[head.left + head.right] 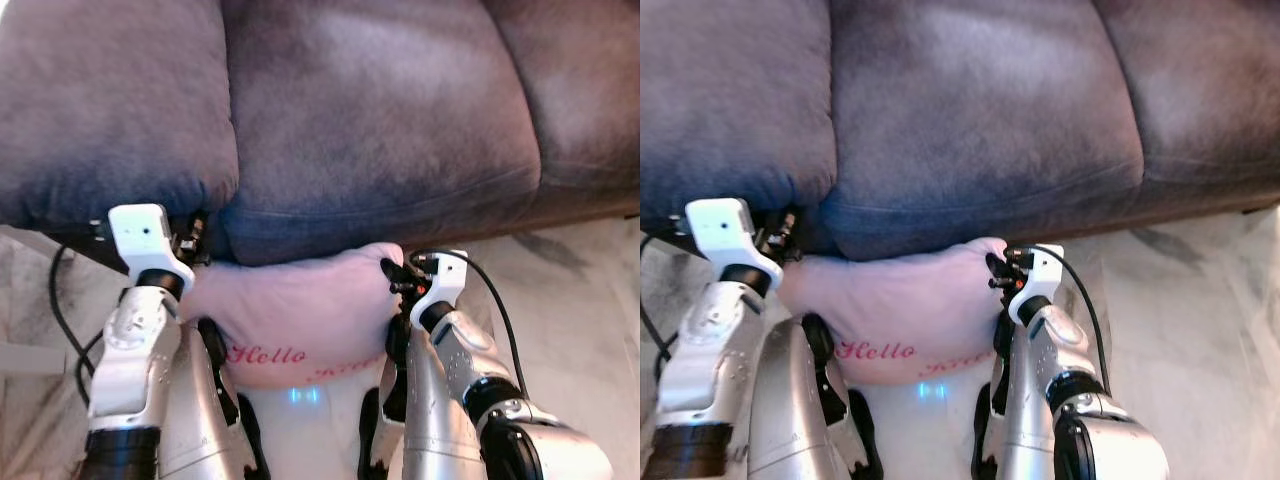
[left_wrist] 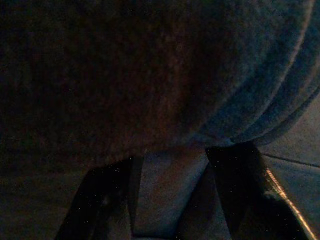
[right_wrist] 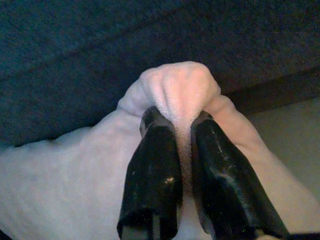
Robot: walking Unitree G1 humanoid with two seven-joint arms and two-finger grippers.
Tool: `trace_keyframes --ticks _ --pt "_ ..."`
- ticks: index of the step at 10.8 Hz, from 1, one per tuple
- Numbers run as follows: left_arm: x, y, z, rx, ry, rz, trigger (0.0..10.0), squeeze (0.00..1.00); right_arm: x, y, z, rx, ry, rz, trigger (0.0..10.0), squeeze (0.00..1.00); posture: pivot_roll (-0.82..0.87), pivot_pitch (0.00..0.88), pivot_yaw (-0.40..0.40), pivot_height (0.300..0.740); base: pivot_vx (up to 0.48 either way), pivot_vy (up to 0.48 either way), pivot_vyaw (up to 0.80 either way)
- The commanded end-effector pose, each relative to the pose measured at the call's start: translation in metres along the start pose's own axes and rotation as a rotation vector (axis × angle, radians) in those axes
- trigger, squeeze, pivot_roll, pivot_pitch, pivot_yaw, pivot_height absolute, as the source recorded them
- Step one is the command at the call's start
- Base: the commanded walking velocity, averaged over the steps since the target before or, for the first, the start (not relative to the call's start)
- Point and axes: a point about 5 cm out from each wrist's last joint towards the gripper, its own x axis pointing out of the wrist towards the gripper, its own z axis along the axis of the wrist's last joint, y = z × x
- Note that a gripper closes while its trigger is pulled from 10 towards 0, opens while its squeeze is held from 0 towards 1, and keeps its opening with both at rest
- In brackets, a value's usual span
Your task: Move the pillow to the sofa from floor
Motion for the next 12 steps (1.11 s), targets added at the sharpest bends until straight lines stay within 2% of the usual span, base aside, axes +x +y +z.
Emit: trace_keyframes --ticks 1,2,3,6,9,12 --pt "0.001 0.015 -0.006 -0.007 0.005 0.081 10.0 0.00 -0.006 -0.011 0.005 -0.022 -0.041 -0.053 0.0 0.00 0.13 0.185 -0.047 0.473 0.000 0.000 0.00" --pt "0.001 0.015 -0.022 -0.010 0.052 0.082 10.0 0.00 -0.008 -0.014 0.003 -0.048 -0.031 -0.086 8.5 0.00 0.12 0.166 -0.048 0.473 0.000 0.000 0.00" --pt "0.001 0.016 -0.031 -0.010 0.077 0.088 10.0 0.00 -0.010 -0.016 0.003 -0.063 -0.038 -0.110 10.0 0.00 0.12 0.155 -0.047 0.473 0.000 0.000 0.00" --pt "0.003 0.015 -0.058 -0.003 0.140 0.074 10.0 0.00 -0.014 -0.018 -0.003 -0.052 -0.050 -0.162 10.0 0.00 0.09 0.088 -0.033 0.473 0.000 0.000 0.00" --pt "0.009 0.014 -0.065 0.013 0.136 0.063 10.0 0.00 -0.020 -0.024 -0.006 -0.048 -0.088 -0.231 10.0 0.00 0.08 0.069 -0.024 0.473 0.000 0.000 0.00" --pt "0.011 0.013 -0.067 0.017 0.125 0.051 10.0 0.00 -0.020 -0.024 -0.005 -0.053 -0.085 -0.240 10.0 0.00 0.08 0.055 -0.026 0.494 0.000 0.000 0.00"
